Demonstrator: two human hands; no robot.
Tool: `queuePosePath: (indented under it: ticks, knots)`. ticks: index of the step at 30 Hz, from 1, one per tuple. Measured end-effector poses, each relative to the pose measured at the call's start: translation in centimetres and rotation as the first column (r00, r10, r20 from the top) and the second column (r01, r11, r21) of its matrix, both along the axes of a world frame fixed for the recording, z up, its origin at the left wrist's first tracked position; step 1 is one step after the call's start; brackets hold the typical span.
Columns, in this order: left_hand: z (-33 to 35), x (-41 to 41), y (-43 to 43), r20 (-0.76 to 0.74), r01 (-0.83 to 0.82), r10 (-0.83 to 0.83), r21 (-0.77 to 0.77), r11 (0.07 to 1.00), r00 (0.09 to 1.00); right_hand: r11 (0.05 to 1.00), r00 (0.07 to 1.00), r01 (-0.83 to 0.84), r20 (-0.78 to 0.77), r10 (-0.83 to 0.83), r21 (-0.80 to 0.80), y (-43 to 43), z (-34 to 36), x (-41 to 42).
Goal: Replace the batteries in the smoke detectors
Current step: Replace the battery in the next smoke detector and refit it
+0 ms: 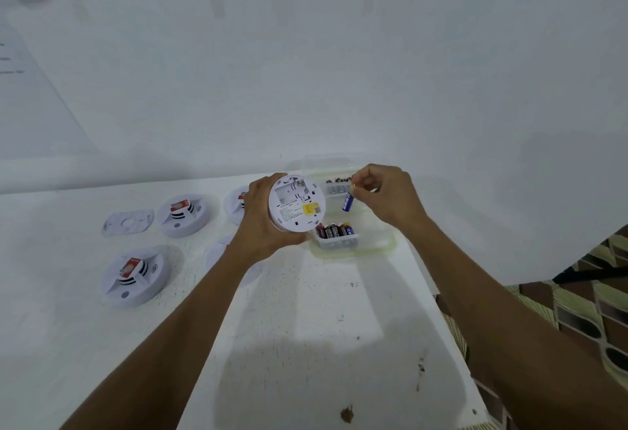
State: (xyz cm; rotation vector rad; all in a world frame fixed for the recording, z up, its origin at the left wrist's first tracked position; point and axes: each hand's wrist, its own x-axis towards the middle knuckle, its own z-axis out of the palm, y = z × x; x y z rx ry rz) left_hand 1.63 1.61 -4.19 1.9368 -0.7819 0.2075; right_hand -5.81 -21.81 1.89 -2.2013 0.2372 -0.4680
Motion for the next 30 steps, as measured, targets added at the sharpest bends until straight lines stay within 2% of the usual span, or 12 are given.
queuePosePath:
  ticks: [2, 5, 7, 12, 16, 21, 23, 30]
  knots:
    - [0.0, 0.0, -0.1, -0.006, 0.005, -0.005, 0.0, 1.0, 1.0, 0.981, 0.99, -0.067, -0.137, 0.042, -0.182, -0.7, -0.9, 0.6]
    - [0.3, -0.2, -0.8, 0.019, 0.019, -0.019, 0.007, 1.0, 1.0, 0.91, 0.945, -0.197, -0.318, 0.077, -0.365, -0.8, -1.8, 1.4]
    - [0.5, -0.2, -1.0, 0.043, 0.025, -0.026, 0.024, 0.999, 0.999, 0.882, 0.917, -0.241, -0.394, 0.071, -0.404, -0.7, -2.0, 1.8]
    - [0.7, 0.2, -1.2, 0.076, 0.0, -0.003, 0.039, 0.999, 0.997, 0.876, 0.845, -0.308, -0.529, 0.074, -0.371, -0.9, -2.3, 2.5]
    - [0.8, 1.0, -1.3, 0.084, -0.002, -0.002, 0.049, 0.999, 0.996, 0.908, 0.863, -0.302, -0.488, 0.131, -0.291, -1.5, -2.0, 2.6]
    - [1.0, 2.1, -1.5, 0.058, -0.007, 0.003, 0.059, 0.998, 0.998, 0.925, 0.97, -0.198, -0.203, 0.136, -0.323, -2.0, 0.2, 4.8]
    - [1.4, 2.4, -1.6, 0.046, -0.016, 0.013, 0.066, 0.998, 0.999, 0.931, 0.979, -0.176, -0.153, 0.132, -0.321, -2.2, 0.8, 6.7]
    - [1.9, 3.4, -0.7, -0.008, -0.019, 0.019, 0.098, 0.995, 1.0, 0.847, 0.888, -0.328, -0.442, 0.126, -0.417, -2.2, -0.8, 13.3]
